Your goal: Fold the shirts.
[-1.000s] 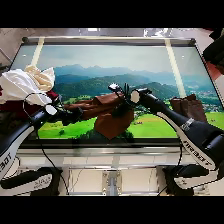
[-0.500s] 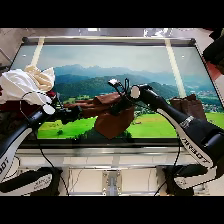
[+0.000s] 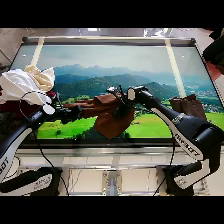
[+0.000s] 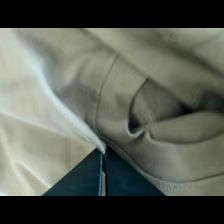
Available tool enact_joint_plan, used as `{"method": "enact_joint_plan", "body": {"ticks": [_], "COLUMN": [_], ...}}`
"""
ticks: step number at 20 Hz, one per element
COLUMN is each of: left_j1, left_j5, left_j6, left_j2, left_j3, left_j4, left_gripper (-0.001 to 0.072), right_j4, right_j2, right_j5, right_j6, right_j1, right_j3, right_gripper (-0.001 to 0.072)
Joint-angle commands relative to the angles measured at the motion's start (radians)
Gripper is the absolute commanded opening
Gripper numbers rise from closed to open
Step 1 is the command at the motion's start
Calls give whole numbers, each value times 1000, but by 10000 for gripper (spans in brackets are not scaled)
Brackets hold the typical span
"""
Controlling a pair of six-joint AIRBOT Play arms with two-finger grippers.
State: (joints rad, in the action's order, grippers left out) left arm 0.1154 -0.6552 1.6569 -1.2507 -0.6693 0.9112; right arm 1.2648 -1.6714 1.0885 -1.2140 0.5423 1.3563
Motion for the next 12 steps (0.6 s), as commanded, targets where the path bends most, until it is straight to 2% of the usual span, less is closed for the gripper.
{"method": "enact_joint_plan", "body": {"ticks": [1, 5, 7, 12], "left_j1": [-16, -169, -285, -523], "left_j5": [-3, -80, -150, -343], "left_j6": [-55, -152, -162, -269], "left_j2": [34, 244, 382, 661], "left_j3": [-8, -78, -135, -337], "left_j4": [0, 3, 4, 4], "left_gripper": [10, 10, 10, 9], "right_j4": [15, 134, 227, 283], "right_j2": [6, 129, 238, 569], "right_j5": [26, 197, 276, 315], "right_j6": [-7, -42, -64, -176], "right_j1": [0, 0, 0, 1], "right_j3": [66, 220, 273, 374], "right_gripper": [8, 7, 7, 6]}}
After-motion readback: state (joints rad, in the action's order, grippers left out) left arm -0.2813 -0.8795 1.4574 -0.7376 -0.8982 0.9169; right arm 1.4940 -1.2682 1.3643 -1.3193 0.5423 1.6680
